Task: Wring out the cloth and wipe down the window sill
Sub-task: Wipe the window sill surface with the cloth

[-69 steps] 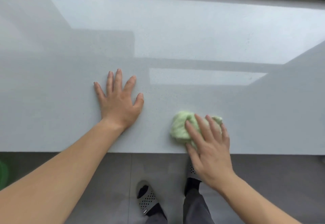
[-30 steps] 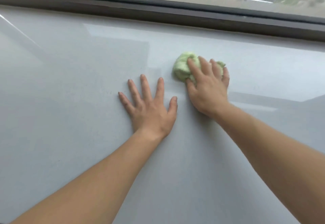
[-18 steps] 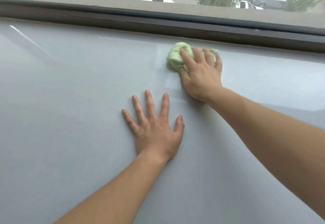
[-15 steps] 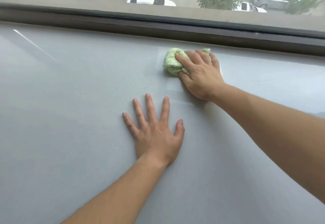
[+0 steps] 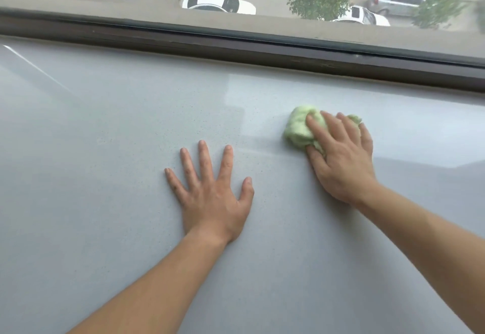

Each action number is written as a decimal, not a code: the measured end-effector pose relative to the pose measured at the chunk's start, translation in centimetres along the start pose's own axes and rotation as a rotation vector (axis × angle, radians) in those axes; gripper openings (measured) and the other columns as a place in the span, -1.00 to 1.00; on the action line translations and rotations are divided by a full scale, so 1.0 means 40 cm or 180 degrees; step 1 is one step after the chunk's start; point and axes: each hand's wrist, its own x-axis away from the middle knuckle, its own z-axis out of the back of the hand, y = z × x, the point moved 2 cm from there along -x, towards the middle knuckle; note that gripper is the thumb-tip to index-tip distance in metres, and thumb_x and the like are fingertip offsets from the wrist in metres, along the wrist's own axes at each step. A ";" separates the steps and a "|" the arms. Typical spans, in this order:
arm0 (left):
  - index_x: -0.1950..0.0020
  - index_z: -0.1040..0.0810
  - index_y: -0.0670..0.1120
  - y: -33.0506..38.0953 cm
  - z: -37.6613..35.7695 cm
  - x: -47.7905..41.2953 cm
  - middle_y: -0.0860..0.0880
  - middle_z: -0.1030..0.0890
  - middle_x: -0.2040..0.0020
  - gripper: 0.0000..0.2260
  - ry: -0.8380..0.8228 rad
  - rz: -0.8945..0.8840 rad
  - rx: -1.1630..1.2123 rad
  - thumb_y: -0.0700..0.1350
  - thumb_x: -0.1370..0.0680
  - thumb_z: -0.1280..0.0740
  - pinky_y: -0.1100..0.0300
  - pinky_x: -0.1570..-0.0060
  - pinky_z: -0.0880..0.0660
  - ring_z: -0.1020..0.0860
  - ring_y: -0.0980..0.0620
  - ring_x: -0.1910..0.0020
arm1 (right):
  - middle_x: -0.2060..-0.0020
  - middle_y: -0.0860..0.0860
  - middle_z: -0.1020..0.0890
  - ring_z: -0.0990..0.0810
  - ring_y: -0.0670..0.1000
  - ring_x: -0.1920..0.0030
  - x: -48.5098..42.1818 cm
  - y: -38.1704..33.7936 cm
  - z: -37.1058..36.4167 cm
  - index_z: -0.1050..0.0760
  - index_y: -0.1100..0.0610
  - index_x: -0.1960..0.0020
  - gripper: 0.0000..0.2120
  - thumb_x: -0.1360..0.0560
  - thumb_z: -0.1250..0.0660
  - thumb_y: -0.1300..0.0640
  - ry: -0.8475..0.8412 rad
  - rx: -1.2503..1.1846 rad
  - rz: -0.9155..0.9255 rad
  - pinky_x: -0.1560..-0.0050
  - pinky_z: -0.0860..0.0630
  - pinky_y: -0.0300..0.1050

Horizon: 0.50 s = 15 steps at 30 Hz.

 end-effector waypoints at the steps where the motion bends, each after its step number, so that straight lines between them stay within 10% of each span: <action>1: -0.59 0.19 0.19 0.000 -0.001 0.000 -0.09 0.25 -0.62 -0.33 -0.0008 0.0004 -0.0004 0.35 -0.52 0.16 -0.39 -0.42 0.25 0.35 -0.24 -0.55 | -0.56 -0.06 -0.19 -0.04 0.09 -0.56 0.013 0.015 0.008 -0.11 -0.21 -0.54 -0.44 -0.55 0.00 -0.19 -0.0174 0.0044 0.0265 -0.53 0.13 0.15; 8: -0.60 0.16 0.20 0.002 -0.006 0.001 -0.08 0.22 -0.62 -0.33 0.0039 0.0023 0.0003 0.36 -0.51 0.16 -0.38 -0.43 0.26 0.32 -0.22 -0.56 | -0.55 -0.04 -0.18 -0.05 0.14 -0.56 -0.065 0.087 0.034 -0.11 -0.19 -0.53 -0.48 -0.59 -0.10 -0.11 0.0194 -0.0274 -0.0979 -0.52 0.13 0.23; 15: -0.59 0.12 0.20 -0.004 -0.009 -0.008 -0.07 0.19 -0.63 -0.34 0.0090 0.0014 0.0030 0.37 -0.51 0.16 -0.38 -0.43 0.25 0.29 -0.20 -0.57 | -0.55 -0.10 -0.21 -0.09 0.08 -0.57 0.253 -0.001 -0.003 -0.12 -0.22 -0.54 -0.44 -0.54 -0.04 -0.15 -0.0360 0.0039 0.0744 -0.53 0.05 0.18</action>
